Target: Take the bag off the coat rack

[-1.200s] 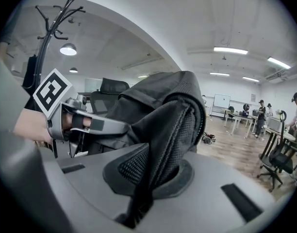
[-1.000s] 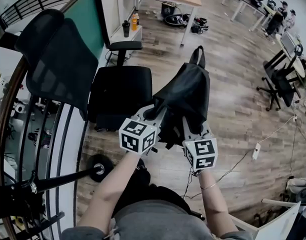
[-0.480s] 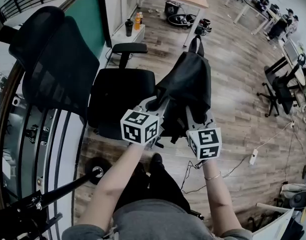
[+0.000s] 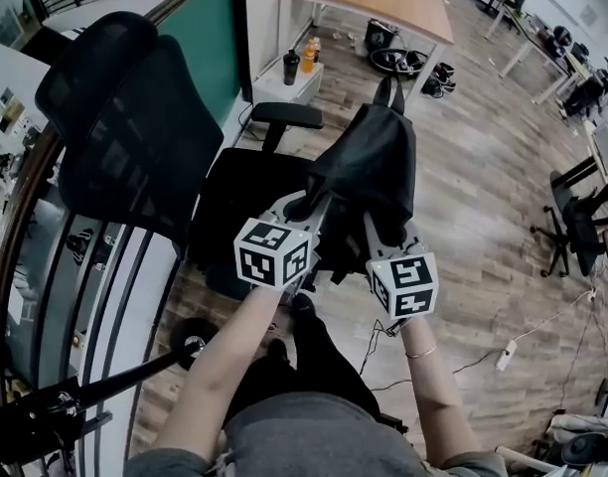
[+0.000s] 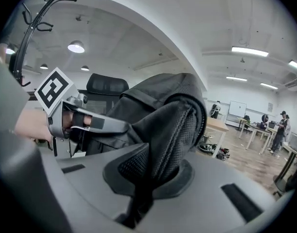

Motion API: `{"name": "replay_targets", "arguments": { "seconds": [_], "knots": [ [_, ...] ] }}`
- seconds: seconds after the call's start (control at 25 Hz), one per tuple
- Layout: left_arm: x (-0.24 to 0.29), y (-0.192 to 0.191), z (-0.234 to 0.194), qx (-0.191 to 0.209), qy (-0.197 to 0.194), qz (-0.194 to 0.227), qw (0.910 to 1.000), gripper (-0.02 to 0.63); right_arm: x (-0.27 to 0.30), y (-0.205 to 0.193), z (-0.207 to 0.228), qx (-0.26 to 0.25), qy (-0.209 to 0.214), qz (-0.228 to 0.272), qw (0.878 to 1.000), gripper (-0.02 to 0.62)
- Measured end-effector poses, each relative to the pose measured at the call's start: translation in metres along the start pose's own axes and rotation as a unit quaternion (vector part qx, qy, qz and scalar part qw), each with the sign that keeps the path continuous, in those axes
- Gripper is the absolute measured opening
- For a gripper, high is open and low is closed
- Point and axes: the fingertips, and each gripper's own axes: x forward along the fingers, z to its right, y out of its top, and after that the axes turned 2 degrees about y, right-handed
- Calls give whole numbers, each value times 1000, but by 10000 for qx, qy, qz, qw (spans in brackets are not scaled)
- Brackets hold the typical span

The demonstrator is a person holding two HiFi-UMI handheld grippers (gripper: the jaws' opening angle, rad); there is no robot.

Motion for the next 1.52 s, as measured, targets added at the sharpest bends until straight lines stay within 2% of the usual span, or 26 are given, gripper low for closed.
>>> {"name": "replay_targets", "arguments": {
  "seconds": [0.24, 0.48, 0.72, 1.04, 1.32, 1.52],
  "knots": [
    [-9, 10, -70, -241, 967, 160, 9949, 31, 74, 19, -21, -221, 964, 24, 9951, 20],
    [-36, 8, -140, -585, 1967, 352, 9781, 31, 142, 31, -64, -522, 1944, -15, 9795, 20],
    [-70, -5, -195, -1005, 2936, 567, 9489, 31, 199, 34, -111, -740, 2908, -99, 9539, 18],
    [-112, -31, -245, -1441, 3896, 682, 9071, 31, 246, 27, -170, -1012, 3836, -303, 9174, 20],
    [-141, -68, -274, -1857, 4507, 615, 8710, 31, 274, 4, -216, -1190, 4336, -637, 8909, 20],
    [-157, -95, -291, -2059, 4756, 435, 8541, 31, 288, -15, -242, -1314, 4544, -880, 8766, 21]
  ]
}}
